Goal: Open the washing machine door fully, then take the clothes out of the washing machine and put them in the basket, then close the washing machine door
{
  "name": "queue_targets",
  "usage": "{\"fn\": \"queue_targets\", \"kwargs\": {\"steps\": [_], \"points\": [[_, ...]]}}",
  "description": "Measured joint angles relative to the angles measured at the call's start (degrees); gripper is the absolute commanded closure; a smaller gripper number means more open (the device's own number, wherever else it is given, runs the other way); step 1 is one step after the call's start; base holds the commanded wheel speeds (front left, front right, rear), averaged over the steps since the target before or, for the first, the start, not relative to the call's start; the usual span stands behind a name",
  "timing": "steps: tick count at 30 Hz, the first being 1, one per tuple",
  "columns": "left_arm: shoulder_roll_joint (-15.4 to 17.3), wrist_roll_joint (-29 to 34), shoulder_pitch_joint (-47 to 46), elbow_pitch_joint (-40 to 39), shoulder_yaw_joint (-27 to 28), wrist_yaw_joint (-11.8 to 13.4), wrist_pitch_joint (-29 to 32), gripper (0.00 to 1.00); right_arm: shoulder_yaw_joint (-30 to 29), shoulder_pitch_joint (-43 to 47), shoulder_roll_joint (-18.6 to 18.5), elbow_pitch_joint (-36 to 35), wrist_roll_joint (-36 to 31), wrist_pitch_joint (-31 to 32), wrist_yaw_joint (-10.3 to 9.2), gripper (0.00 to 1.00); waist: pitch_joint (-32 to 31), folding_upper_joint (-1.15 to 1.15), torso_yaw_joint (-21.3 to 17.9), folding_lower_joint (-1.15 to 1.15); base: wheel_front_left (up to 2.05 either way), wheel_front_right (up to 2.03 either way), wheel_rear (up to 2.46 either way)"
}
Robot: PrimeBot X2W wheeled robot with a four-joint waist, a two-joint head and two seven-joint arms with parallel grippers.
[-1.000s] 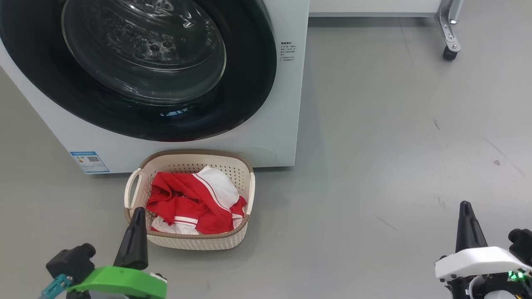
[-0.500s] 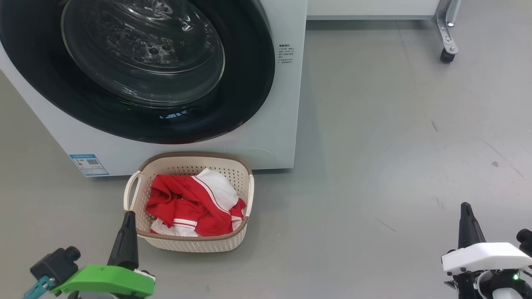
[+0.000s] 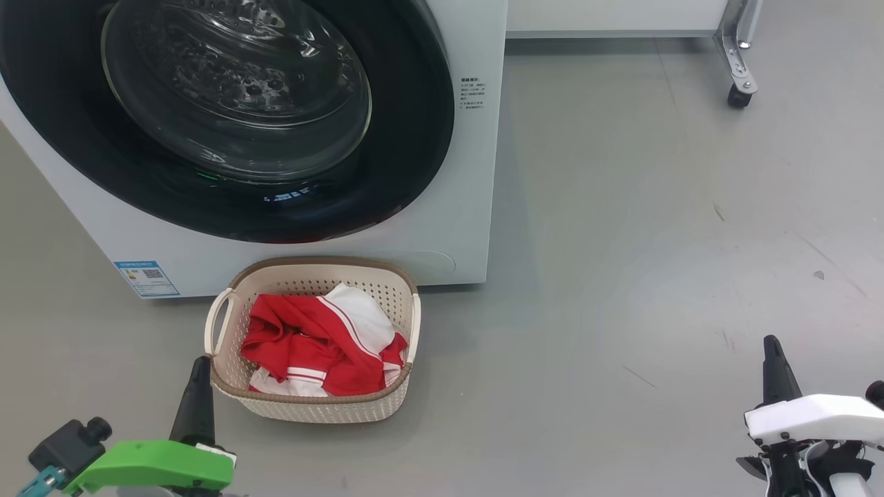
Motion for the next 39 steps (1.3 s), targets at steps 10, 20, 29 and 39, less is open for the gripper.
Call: {"fn": "queue_targets", "kwargs": {"steps": [10, 20, 29, 39], "points": [[0.51, -7.0, -0.44, 0.79, 0.92, 0.01, 1.78, 1.0, -1.09, -1.09, 0.22, 1.16, 7.15, 1.97, 1.03, 1.0, -0.35, 0.0, -0.17, 0.0, 0.0, 0.0, 0.0], [0.83, -13.88, -0.73, 1.45, 1.93, 0.0, 3.28, 1.0, -2.09, -2.08, 0.58, 2.29, 14.29, 3.75, 2.04, 1.0, -0.7, 0.0, -0.35, 0.0, 0.0, 0.0, 0.0], [1.05, -19.6, -1.63, 2.08, 2.77, 0.0, 4.91, 1.0, -3.09, -3.31, 0.99, 3.23, 20.65, 5.49, 3.14, 1.0, -1.02, 0.0, -0.51, 0.0, 0.0, 0.0, 0.0], [1.41, -26.48, -1.9, 2.94, 3.8, 0.0, 6.43, 1.0, -4.09, -4.46, 1.3, 4.34, 27.73, 7.32, 4.28, 1.0, -1.36, 0.0, -0.68, 0.0, 0.0, 0.0, 0.0]]}}
